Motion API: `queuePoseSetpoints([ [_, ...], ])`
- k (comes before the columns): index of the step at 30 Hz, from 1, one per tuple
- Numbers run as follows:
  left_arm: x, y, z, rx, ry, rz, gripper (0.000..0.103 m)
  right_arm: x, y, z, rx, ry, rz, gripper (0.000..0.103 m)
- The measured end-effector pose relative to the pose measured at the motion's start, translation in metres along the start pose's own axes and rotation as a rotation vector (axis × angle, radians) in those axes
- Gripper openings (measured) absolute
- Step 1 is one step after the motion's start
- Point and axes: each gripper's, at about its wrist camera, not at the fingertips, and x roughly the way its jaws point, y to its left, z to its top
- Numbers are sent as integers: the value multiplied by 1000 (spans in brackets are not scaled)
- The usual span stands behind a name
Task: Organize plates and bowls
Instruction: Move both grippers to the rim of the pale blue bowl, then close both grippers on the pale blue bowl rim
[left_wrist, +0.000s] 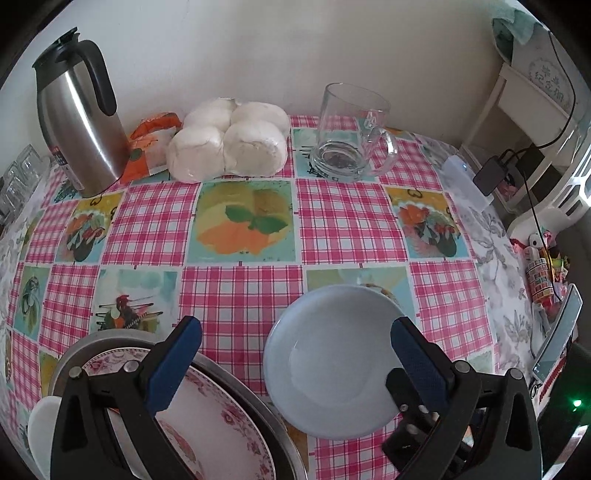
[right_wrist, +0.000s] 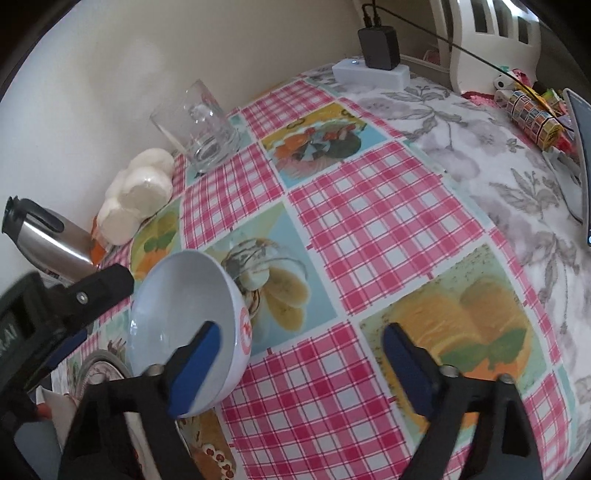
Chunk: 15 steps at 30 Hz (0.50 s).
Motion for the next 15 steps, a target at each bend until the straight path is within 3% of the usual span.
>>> queuePoseSetpoints([
  [8, 4, -2, -2, 9, 21, -16, 102, 15, 18, -12, -23, 56, 39, 65],
  [10, 5, -2, -2, 14, 26, -18, 102, 15, 19, -12, -27, 52, 42, 54],
  [15, 8, -4, -3, 28, 38, -27, 102, 11, 13, -9, -6, 28, 37, 44],
])
